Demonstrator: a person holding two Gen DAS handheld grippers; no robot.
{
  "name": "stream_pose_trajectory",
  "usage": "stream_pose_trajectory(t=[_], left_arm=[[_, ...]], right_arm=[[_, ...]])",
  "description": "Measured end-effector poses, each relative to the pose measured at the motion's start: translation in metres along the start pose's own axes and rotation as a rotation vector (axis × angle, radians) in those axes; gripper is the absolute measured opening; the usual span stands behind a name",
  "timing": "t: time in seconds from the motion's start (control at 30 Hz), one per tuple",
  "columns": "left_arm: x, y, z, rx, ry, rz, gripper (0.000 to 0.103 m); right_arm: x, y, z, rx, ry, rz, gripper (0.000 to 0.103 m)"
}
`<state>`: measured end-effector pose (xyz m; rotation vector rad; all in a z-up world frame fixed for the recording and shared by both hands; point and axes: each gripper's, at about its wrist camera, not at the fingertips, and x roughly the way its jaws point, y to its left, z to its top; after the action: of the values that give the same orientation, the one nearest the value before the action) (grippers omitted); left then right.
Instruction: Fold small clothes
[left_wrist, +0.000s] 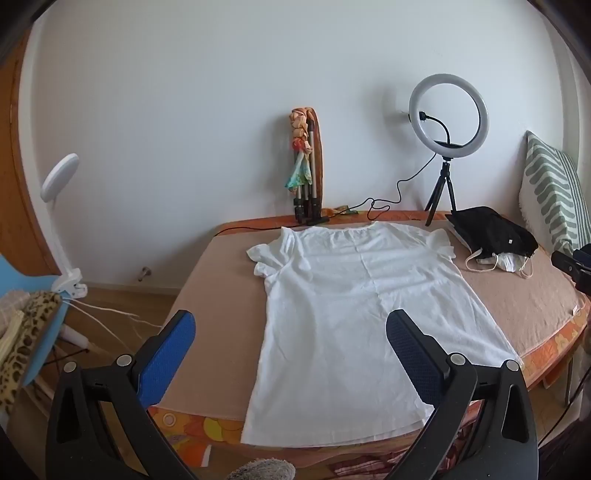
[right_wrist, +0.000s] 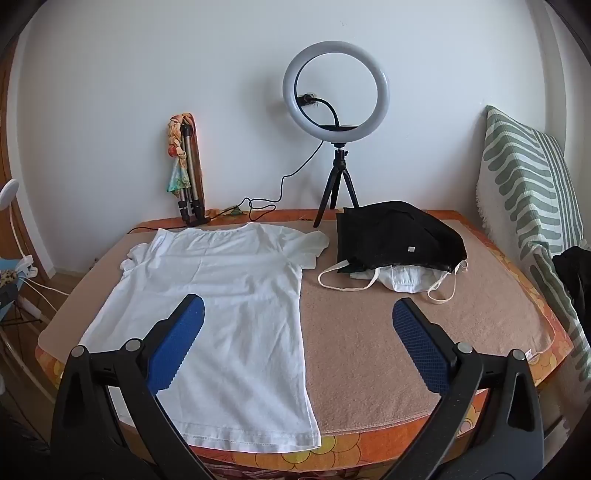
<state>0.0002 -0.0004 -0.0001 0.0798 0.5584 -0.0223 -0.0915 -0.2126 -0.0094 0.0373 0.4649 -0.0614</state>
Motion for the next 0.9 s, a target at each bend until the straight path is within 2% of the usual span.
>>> stream_pose_trajectory(t=[0.1, 0.2, 0.23, 0.9], left_arm=[[-0.0001, 0.0024, -0.0006, -0.043, -0.012, -0.016, 0.103], [-0.0015, 0.0065, 0.0003, -0.043, -0.016, -0.012, 0.103], [0.0003, 0.0016, 0.0001, -0.012, -0.007, 0.013, 0.103], [-0.0084, 0.0011, 0.003, -0.01, -0.041, 0.0, 0.103]], right_arm=[[0.0036, -0.005, -0.0033, 0.016, 0.021, 0.022, 0.103], [0.0018, 0.0008, 0.0002, -0.019, 0.025, -0.023, 0.103], [0.0022, -0.0007, 0.0002, -0.014, 0.023, -0.022, 0.103], [0.0024, -0.0035, 0.0025, -0.02, 0.017, -0.028, 0.103]])
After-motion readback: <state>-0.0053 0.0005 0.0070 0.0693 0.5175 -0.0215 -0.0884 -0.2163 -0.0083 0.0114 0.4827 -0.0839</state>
